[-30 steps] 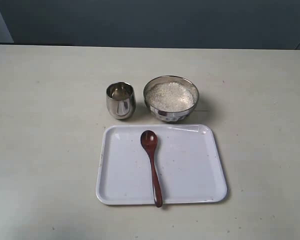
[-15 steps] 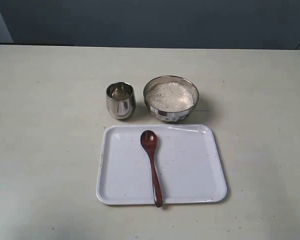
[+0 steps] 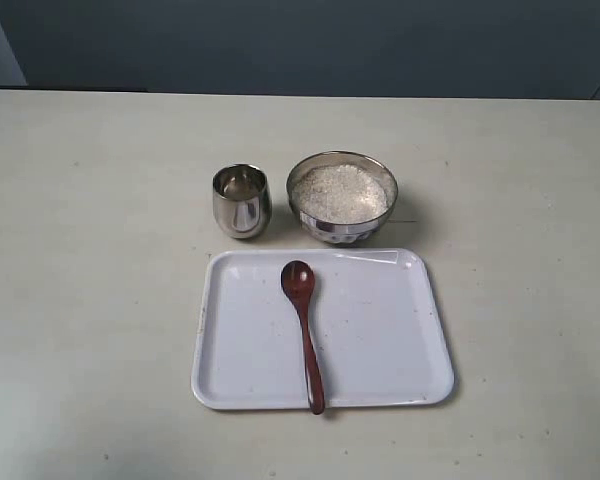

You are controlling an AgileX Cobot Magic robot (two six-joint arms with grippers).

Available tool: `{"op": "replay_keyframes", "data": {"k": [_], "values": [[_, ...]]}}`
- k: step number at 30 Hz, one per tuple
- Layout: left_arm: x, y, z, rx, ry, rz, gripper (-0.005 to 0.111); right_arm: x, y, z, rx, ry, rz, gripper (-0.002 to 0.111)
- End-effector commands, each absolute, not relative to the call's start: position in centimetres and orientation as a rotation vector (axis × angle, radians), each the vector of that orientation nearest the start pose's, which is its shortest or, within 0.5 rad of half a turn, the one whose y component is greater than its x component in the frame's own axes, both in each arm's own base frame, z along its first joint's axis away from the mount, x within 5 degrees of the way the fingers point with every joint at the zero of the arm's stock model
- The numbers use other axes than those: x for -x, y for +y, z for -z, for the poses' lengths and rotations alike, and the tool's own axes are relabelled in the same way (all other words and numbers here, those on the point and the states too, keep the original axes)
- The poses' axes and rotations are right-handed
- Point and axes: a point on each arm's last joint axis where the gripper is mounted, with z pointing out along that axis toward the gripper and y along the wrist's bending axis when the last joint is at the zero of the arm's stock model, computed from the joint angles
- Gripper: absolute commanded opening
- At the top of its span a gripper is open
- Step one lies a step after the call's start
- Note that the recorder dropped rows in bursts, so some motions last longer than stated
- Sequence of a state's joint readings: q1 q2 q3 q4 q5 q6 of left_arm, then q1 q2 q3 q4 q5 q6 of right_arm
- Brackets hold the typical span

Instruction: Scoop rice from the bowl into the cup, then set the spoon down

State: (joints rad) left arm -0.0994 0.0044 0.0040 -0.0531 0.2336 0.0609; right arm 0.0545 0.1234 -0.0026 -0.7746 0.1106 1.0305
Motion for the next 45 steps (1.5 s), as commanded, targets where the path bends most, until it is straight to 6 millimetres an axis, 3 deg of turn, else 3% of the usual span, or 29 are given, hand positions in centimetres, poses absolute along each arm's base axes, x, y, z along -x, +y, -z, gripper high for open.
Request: {"op": "replay_keyframes", "data": {"k": [1,6,15,32,45], "values": [[-5.5,-0.7,-19.2,-0.101,1.712,0.082,0.001,-6.5,-0.2,-20.0,-0.214,1.655,-0.182,-0.001],[-5.5,-0.7,-19.2,-0.104,1.712,0.078,0.001,-6.4,-0.5,-19.0,-0.292,1.757,-0.189,-0.001],[-5.5,-0.7,-19.2,-0.104,1.712,0.078,0.001,-5.8,-0.1,-18.3,-0.118,1.838,-0.105,-0.001],[-5.5,-0.7,-19.2,-0.104,1.712,0.078,0.001,-5.5,0.2,-18.5,0.070,1.798,-0.016,-0.001],[-5.5,-0.7,-19.2,-0.104,1.712,0.078,0.001,-5.5,0.3,-18.6,0.072,1.790,-0.015,-0.001]]}}
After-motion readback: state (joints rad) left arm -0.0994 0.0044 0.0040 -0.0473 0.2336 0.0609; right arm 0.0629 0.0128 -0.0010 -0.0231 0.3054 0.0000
